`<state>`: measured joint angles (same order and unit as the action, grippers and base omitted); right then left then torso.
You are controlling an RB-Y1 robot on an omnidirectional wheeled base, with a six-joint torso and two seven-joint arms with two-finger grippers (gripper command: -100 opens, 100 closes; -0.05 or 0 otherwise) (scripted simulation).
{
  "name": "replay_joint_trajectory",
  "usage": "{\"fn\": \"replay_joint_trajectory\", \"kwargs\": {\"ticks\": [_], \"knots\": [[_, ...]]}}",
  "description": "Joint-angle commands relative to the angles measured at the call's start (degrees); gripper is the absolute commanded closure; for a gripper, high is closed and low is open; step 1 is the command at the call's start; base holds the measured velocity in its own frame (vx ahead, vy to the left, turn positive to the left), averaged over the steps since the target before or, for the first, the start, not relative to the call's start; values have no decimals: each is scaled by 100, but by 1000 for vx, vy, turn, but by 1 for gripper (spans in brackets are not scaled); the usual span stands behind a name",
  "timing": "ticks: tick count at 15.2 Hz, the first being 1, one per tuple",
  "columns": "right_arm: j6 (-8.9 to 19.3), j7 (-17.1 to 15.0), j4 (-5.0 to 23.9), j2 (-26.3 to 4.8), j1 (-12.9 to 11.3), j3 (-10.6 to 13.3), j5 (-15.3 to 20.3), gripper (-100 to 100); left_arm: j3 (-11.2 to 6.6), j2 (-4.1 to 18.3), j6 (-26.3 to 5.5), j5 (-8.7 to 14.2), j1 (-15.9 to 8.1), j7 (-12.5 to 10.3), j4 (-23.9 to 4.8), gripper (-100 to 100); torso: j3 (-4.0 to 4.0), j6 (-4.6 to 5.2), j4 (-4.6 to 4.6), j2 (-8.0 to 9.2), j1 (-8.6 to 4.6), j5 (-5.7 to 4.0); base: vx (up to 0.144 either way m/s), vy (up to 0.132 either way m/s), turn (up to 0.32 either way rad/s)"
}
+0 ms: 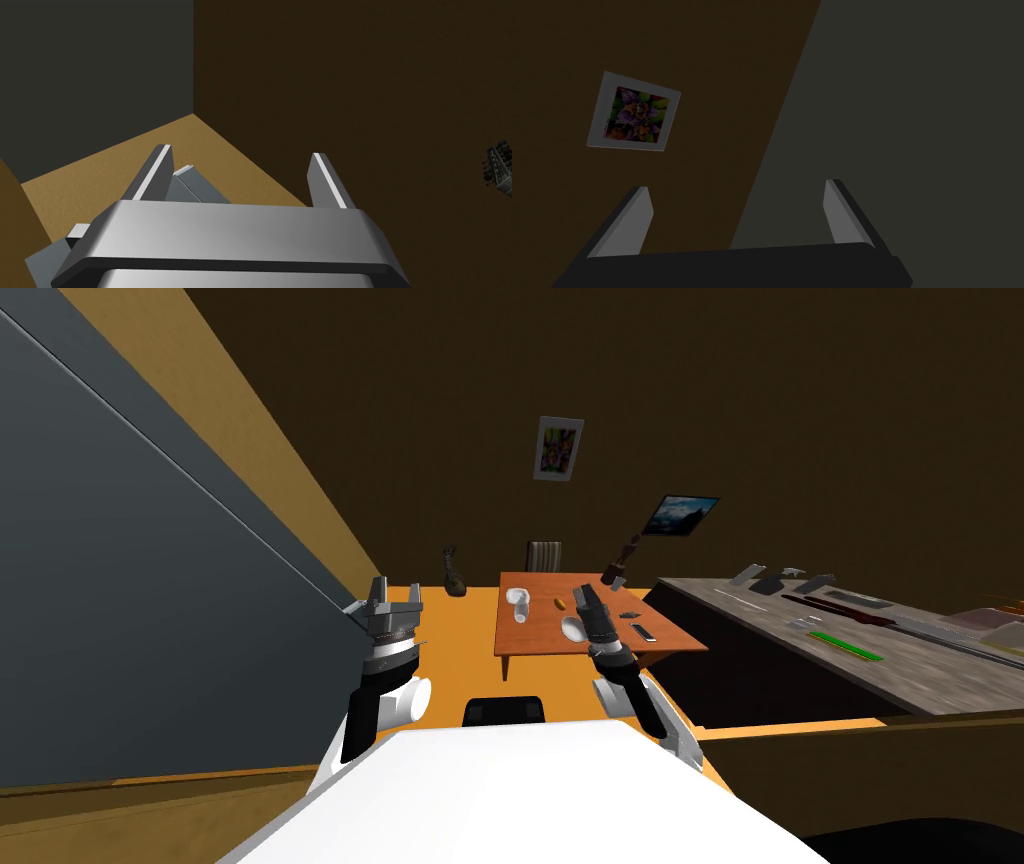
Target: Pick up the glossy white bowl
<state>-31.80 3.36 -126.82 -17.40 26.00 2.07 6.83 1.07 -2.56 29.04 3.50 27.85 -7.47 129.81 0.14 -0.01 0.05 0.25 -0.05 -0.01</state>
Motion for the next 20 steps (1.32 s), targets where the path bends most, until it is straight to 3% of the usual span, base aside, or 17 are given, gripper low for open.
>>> {"fn": "replay_joint_trajectory", "kwargs": {"ticks": [1,3,6,7,8,9,10,12,15,17,20], "knots": [[40,163,231,-286,-136,169,232,-100,0,0,0,0,0,0,0,0,0,0,0,0,0,0,-58,-2,38],[40,163,231,-387,-136,169,232,-100,0,0,0,0,0,0,0,0,-1,0,0,-2,2,1,-50,-1,26],[101,409,632,-809,-369,456,611,-100,0,0,0,0,0,0,0,0,-2,0,-1,-4,-1,0,-54,-10,45],[101,409,632,-901,-369,456,611,-100,0,0,0,0,0,0,0,0,-2,-1,-1,-2,0,0,-57,-2,53],[136,537,845,-1041,-498,615,815,-100,0,0,0,0,0,0,0,0,-1,0,-1,-2,0,0,-53,-3,59],[136,537,854,-1157,-498,615,815,-100,0,0,0,0,0,0,0,0,-2,-2,-1,-4,1,0,-51,0,60],[172,668,1017,-1293,-635,783,1027,-100,0,0,0,0,0,0,0,0,-2,0,-1,-4,2,0,-55,5,83],[172,668,1089,-1412,-635,783,1027,-100,0,0,0,0,0,0,0,0,-3,-1,-1,-5,2,1,-39,-2,39],[253,934,1537,-1874,-928,1146,1443,-100,0,0,0,0,0,0,0,0,-8,-1,-3,-15,-1,0,-28,-6,77],[253,934,1598,-1911,-928,1146,1470,-100,0,0,0,0,0,0,0,0,-9,0,-3,-15,-1,0,-21,-7,53],[341,1197,2032,-2354,-1244,1538,1901,-100,0,0,0,0,0,0,0,0,-12,-1,-5,-21,0,0,-15,-4,90]]}}
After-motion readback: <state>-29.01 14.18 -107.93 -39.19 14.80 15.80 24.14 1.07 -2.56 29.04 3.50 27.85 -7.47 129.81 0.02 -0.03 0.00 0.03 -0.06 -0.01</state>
